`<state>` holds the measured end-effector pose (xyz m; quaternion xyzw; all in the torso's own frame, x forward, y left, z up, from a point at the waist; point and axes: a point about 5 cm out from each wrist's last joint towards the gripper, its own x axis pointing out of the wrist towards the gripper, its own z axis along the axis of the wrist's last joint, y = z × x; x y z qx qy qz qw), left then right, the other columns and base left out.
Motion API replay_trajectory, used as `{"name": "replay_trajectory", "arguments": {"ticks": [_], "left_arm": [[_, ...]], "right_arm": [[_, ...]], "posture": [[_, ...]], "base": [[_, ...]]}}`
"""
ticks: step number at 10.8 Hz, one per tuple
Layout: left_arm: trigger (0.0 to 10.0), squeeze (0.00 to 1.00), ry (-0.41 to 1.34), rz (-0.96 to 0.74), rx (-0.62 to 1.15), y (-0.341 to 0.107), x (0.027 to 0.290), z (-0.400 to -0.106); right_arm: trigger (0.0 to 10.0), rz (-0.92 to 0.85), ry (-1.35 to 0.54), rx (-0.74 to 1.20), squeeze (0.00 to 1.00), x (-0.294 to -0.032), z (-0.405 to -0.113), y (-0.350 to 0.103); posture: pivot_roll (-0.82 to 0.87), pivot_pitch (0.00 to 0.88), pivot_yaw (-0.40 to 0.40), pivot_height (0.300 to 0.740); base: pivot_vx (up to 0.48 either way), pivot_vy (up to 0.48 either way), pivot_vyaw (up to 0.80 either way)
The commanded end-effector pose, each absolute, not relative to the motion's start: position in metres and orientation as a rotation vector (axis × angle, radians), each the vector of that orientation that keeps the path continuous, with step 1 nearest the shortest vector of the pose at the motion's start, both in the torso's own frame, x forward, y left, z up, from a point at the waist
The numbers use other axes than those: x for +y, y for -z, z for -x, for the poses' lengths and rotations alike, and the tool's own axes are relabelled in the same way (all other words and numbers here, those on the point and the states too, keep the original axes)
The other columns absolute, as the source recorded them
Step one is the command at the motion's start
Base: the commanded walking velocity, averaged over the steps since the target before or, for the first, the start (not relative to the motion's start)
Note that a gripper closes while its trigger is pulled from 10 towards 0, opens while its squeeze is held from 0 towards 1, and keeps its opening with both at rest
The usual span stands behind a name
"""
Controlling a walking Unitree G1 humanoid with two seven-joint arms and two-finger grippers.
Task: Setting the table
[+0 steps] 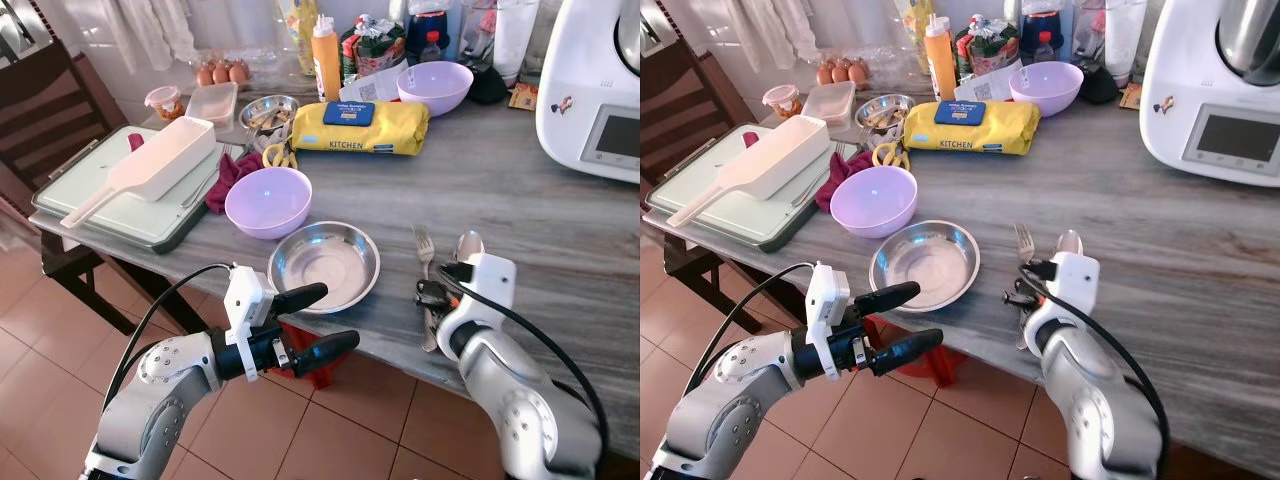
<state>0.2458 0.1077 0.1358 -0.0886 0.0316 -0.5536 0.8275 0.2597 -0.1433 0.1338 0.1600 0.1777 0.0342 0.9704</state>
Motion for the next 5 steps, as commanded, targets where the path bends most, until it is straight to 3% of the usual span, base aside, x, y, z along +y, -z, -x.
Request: {"name": "replay_trajectory", "arguments": {"ticks": [1,5], "left_arm": [[10.0,0.00,1.180,0.180,0.096,-0.1317,0.1091,-0.2465],[10.0,0.00,1.225,0.173,0.094,-0.1341,0.1012,-0.2545]], "right_arm": [[0.0,-0.394,-0.073,0.394,0.00,-0.1306,-0.2535,-0.1275],[0.0,-0.430,-0.063,0.353,0.00,-0.1276,-0.2491,-0.1340]], "posture": [[-0.14,0.117,0.191,0.740],[-0.18,0.116,0.225,0.740]], "base": [[0.000,0.000,0.00],[0.000,0.000,0.00]]}}
